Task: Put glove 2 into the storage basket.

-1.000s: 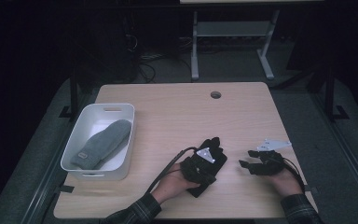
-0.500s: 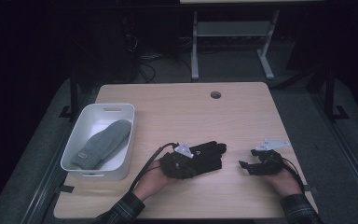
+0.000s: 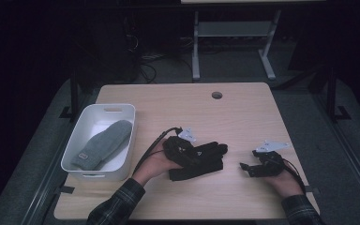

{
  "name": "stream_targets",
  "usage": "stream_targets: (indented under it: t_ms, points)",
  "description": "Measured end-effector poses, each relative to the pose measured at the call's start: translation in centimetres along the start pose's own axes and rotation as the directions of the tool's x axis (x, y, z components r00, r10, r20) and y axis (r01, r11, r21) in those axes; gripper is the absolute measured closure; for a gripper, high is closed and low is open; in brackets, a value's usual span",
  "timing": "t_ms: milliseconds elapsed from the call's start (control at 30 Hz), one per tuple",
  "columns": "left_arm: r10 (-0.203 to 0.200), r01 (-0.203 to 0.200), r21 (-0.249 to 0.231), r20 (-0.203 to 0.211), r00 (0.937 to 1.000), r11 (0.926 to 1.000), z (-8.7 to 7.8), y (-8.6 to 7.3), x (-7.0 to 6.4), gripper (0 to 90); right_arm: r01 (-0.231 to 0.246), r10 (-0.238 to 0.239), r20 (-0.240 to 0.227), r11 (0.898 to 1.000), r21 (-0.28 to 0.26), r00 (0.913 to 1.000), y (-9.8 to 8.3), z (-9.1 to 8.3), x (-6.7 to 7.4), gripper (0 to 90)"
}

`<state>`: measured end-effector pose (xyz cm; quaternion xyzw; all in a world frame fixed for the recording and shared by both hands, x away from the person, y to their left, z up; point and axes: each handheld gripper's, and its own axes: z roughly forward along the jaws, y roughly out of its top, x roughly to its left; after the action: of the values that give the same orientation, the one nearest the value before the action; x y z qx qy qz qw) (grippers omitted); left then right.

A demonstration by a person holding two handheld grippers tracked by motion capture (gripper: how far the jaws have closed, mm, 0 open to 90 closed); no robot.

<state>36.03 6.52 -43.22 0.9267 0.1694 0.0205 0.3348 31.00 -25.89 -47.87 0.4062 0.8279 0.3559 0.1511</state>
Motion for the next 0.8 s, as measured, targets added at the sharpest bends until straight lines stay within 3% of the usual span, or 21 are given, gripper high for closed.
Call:
stream_targets:
  t_ms: [267, 367, 500, 600, 800]
  points:
    - [0.037, -0.035, 0.052, -0.028, 0.9989, 0.9980, 2.1, -0.3, 0.3, 19.9, 0.006, -0.006, -0.002, 1.000, -0.010, 1.0000, -0.1, 0.0, 0.0, 22.6]
    - [0.031, -0.030, 0.027, -0.043, 0.9986, 0.9992, 2.3, -0.4, 0.4, 17.4, 0.010, -0.010, -0.004, 1.000, -0.011, 0.9999, -0.1, 0.0, 0.0, 22.6]
    - [0.031, -0.030, 0.034, -0.030, 0.9991, 0.9990, 2.4, -0.6, 0.5, 16.9, 0.014, -0.014, -0.008, 1.000, -0.012, 0.9999, -0.1, 0.0, 0.1, 22.7]
    - [0.014, -0.013, 0.015, -0.014, 0.9998, 0.9998, 2.5, -0.9, 0.6, 19.9, 0.015, -0.015, -0.009, 1.000, -0.013, 0.9998, -0.1, 0.0, 0.1, 22.9]
    - [0.019, -0.019, -0.003, 0.025, 0.9995, 0.9998, 2.5, -1.2, 0.7, 27.9, 0.019, -0.019, -0.013, 1.000, -0.014, 0.9997, -0.1, 0.1, 0.2, 23.0]
